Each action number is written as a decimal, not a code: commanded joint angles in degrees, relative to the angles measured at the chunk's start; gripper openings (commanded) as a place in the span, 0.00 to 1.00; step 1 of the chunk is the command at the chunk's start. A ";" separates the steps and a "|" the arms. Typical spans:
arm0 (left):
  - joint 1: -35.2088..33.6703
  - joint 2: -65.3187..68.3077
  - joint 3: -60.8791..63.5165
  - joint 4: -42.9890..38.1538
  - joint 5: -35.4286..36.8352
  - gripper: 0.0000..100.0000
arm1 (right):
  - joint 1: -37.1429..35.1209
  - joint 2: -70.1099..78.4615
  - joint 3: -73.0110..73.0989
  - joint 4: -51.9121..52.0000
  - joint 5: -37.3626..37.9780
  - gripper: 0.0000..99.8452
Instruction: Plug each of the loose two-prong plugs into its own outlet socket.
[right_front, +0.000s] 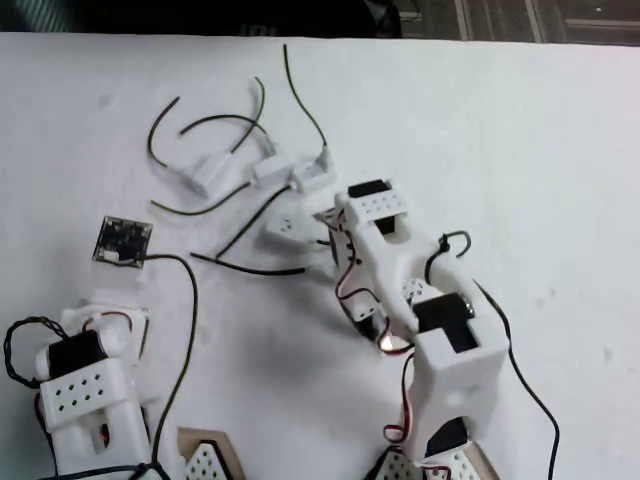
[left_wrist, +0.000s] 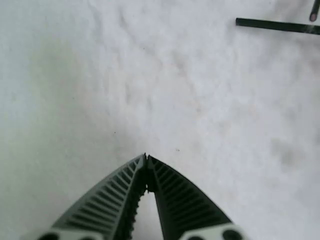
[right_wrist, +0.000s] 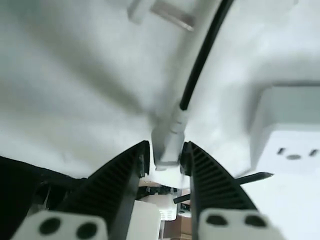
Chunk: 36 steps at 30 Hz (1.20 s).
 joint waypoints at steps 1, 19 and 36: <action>-0.04 -0.84 0.00 -0.88 0.09 0.02 | -0.04 0.31 -1.67 1.10 0.35 0.11; -0.04 -0.84 0.00 -0.88 0.09 0.02 | -0.04 0.66 -2.64 -0.92 0.00 0.12; -0.04 -0.84 0.00 -0.88 0.09 0.02 | 0.04 8.57 -6.24 -1.01 -1.76 0.09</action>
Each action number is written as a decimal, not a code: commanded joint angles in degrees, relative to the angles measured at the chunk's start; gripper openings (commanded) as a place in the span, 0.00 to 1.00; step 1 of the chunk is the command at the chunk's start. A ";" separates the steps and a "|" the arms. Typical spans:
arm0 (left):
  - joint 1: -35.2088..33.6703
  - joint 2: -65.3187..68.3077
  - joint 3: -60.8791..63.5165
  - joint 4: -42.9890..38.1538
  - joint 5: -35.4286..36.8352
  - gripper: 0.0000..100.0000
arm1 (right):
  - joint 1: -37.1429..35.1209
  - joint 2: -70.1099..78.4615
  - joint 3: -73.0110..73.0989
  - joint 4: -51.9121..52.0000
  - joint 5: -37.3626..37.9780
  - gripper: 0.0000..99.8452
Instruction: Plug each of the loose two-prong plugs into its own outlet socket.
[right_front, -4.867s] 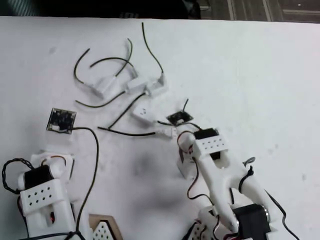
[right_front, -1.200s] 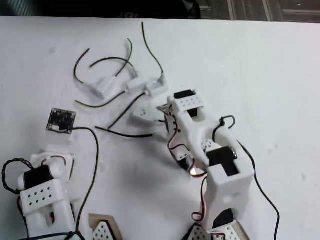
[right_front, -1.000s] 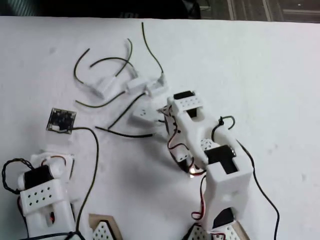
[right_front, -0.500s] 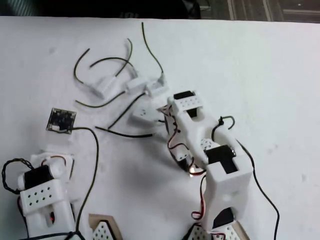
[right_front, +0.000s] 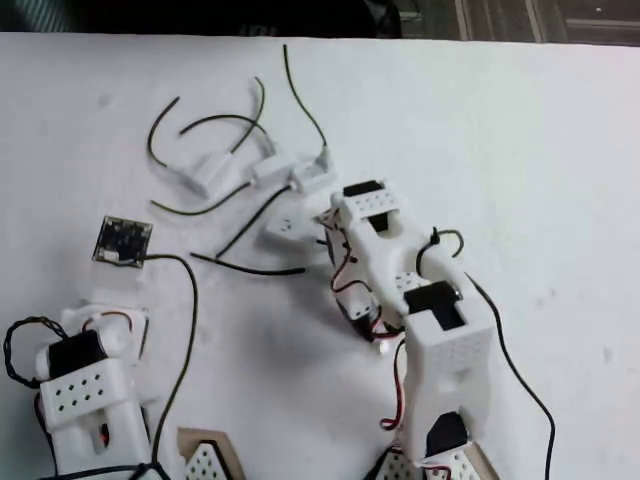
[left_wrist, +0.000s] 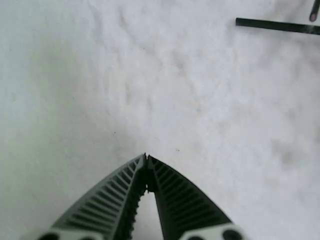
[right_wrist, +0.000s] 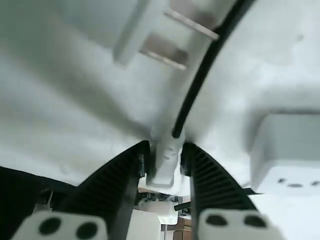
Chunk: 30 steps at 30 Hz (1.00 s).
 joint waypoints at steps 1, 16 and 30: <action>-0.04 -0.84 0.00 -0.88 0.09 0.02 | 0.13 0.92 -2.29 -0.13 -0.53 0.07; -0.04 -0.84 0.09 -0.88 0.09 0.02 | 0.84 -15.25 -1.23 5.49 -0.44 0.02; 0.13 -0.84 -0.35 -0.88 0.53 0.02 | 1.27 -60.97 29.71 -12.00 -2.99 0.02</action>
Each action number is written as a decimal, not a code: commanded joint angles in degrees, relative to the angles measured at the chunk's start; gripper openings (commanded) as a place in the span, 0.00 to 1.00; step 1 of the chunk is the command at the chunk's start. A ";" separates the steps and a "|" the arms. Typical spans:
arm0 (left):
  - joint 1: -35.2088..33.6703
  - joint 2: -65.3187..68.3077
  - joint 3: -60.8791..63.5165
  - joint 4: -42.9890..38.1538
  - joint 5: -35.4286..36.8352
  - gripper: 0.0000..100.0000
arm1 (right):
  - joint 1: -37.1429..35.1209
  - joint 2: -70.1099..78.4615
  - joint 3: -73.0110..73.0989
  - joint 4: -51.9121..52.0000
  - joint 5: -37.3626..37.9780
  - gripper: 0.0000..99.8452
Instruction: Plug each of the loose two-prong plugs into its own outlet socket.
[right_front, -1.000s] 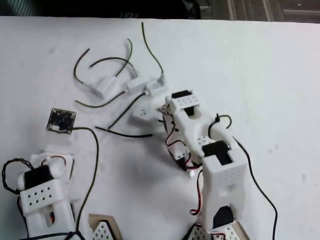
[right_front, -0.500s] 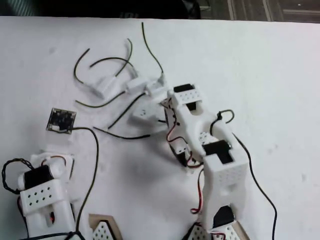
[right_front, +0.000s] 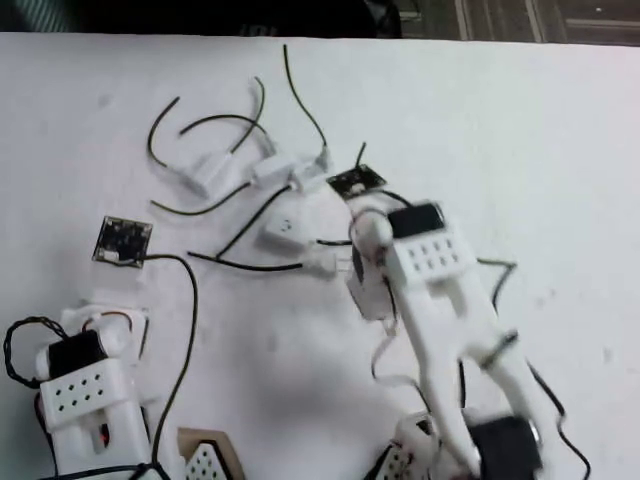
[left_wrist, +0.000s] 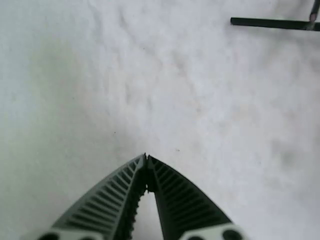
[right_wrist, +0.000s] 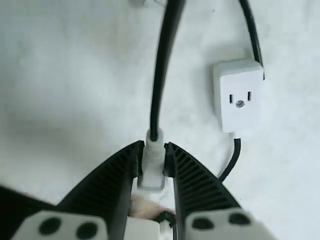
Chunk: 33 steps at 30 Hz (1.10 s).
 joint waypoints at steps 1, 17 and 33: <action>0.84 -0.84 -0.35 -0.88 0.53 0.02 | 0.40 -12.79 8.70 -7.52 -2.46 0.02; 12.53 -0.84 -1.76 -0.88 0.62 0.02 | 17.80 -47.78 23.56 -16.48 -2.99 0.02; 30.11 3.65 -20.22 -0.44 0.26 0.22 | 21.85 -63.08 41.49 -26.15 -19.96 0.02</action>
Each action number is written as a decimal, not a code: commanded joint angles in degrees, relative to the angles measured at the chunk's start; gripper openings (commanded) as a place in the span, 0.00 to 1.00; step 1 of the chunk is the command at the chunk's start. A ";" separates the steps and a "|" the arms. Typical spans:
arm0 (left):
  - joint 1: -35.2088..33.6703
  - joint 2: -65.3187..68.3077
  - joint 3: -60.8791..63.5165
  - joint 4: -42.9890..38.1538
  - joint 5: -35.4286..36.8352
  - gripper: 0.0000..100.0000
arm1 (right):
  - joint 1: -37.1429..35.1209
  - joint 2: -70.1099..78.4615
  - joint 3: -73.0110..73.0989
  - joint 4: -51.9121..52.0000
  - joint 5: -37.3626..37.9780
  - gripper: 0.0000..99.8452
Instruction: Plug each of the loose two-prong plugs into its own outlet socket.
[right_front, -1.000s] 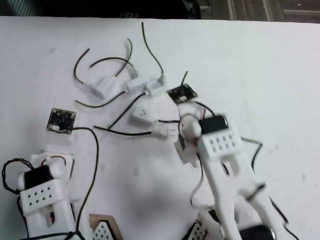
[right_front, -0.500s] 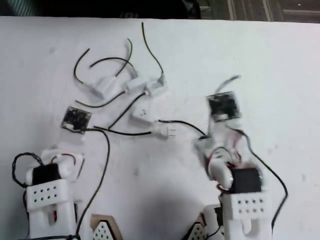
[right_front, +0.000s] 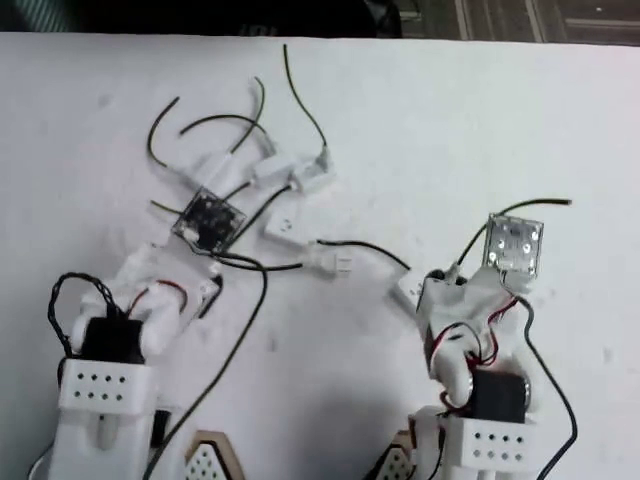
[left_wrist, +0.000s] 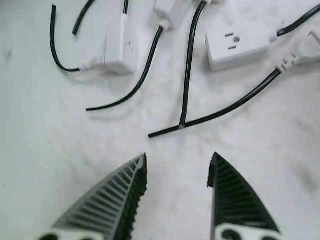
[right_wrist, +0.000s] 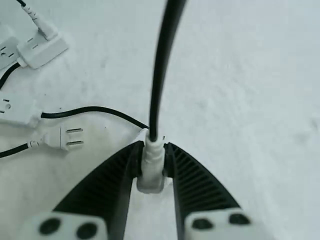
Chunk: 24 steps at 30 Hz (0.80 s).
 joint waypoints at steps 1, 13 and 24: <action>3.12 6.29 -8.79 -0.44 0.26 0.22 | 1.36 -3.91 3.43 -3.91 -1.93 0.02; 11.21 47.78 -35.78 -0.88 -17.67 0.22 | 2.24 -19.65 11.78 -3.82 -5.10 0.02; 14.20 72.22 -56.44 -0.88 -19.78 0.22 | 2.24 -19.12 12.22 -3.82 -5.01 0.02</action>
